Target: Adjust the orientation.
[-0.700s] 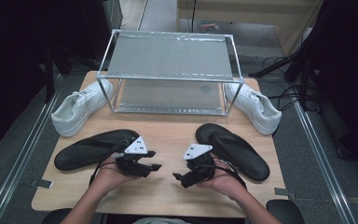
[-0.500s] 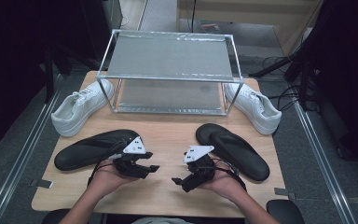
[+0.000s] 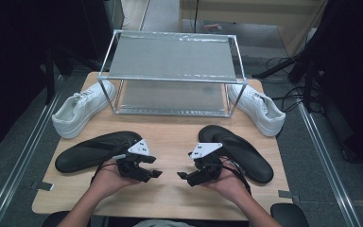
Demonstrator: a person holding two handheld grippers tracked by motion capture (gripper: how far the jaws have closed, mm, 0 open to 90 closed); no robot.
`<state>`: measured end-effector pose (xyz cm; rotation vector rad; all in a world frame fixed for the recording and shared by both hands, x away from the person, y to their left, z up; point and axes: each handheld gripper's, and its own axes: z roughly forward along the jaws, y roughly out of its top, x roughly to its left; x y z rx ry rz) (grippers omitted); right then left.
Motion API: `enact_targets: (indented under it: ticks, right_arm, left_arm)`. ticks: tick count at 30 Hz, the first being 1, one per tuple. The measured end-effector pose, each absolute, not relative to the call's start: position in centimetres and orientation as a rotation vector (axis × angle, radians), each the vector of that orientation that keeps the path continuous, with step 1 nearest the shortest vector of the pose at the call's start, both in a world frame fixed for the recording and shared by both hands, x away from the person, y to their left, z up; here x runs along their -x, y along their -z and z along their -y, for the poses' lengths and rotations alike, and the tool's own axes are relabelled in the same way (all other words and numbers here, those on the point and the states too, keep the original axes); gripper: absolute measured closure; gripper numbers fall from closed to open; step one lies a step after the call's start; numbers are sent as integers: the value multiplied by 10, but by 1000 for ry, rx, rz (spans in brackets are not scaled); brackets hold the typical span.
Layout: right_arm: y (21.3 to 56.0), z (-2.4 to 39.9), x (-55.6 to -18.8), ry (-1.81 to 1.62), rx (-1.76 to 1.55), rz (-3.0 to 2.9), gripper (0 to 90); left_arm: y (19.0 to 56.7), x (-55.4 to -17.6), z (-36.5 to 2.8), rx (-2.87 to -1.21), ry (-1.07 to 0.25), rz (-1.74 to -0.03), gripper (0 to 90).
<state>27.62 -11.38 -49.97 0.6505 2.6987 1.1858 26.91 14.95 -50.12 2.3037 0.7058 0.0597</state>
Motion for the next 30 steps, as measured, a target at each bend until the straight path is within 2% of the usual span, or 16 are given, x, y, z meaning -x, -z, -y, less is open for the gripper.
enact_targets:
  ticks: [4, 12, 26, 30]
  right_arm:
    - [496, 119, -280, -1197, -675, -2679, 307]
    - [497, 126, -288, -1217, -682, -2681, 378]
    - [500, 127, -293, -1181, -714, -2702, 411]
    - [499, 129, -294, -1192, -728, -2690, 410]
  left_arm:
    - [501, -271, -152, -2297, -70, -708, 385]
    - [500, -272, -155, -2296, -80, -709, 378]
    - [499, -271, -156, -2295, -45, -705, 368]
    - [498, -271, -158, -2307, -55, -692, 404]
